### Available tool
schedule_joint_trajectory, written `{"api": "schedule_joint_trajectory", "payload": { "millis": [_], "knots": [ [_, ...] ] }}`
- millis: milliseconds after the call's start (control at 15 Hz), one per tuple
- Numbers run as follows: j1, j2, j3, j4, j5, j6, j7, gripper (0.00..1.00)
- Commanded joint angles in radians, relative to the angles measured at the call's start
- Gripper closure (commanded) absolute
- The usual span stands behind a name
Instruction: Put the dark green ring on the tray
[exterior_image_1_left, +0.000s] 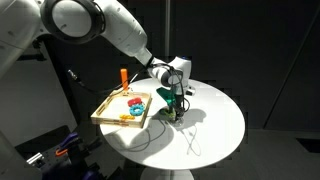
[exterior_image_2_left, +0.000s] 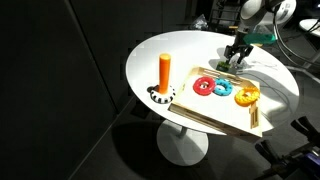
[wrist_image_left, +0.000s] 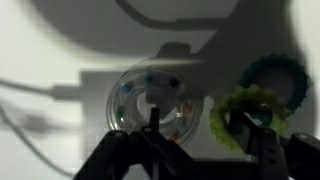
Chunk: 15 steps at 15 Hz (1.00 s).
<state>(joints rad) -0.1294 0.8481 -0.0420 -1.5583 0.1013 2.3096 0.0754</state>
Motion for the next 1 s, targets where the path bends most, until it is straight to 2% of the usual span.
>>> {"api": "schedule_joint_trajectory", "payload": {
  "millis": [0,200,933],
  "knots": [
    [0.001,0.02,-0.004,0.036,0.015,-0.032,0.023,0.58],
    [-0.002,0.018,-0.003,0.036,0.019,-0.03,0.024,0.81],
    [0.006,-0.048,0.011,0.032,0.04,-0.039,0.014,0.82]
  ]
}}
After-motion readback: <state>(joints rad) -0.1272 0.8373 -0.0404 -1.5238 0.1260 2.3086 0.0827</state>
